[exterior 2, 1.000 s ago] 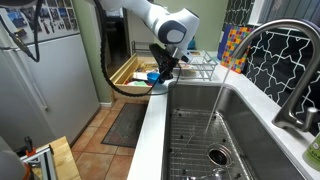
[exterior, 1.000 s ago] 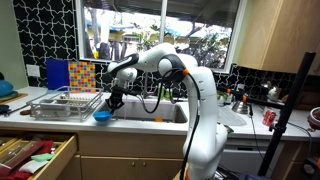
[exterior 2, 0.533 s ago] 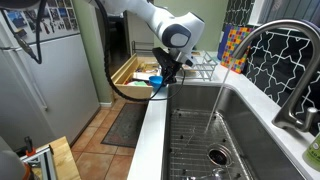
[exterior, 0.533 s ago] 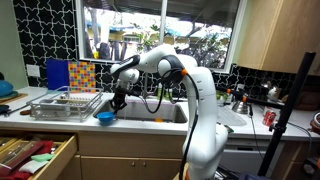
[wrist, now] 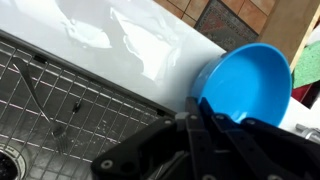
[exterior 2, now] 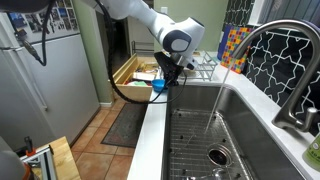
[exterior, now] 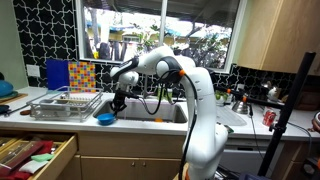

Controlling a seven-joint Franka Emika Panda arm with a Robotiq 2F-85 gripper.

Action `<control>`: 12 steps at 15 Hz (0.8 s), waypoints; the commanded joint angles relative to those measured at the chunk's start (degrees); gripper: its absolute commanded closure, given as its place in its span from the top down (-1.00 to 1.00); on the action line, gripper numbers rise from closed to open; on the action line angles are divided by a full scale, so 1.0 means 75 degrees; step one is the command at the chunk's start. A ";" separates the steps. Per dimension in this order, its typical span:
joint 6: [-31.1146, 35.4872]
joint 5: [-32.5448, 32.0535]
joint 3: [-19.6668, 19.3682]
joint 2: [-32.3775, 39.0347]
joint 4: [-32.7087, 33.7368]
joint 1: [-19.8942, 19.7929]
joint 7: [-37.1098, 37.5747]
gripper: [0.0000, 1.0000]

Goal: Rinse the the blue bowl with running water, remove the white sponge from the drawer and use it to wipe the blue bowl

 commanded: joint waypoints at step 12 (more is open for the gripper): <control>-0.1024 -0.0804 0.0451 -0.1335 0.0220 0.0939 0.1411 1.00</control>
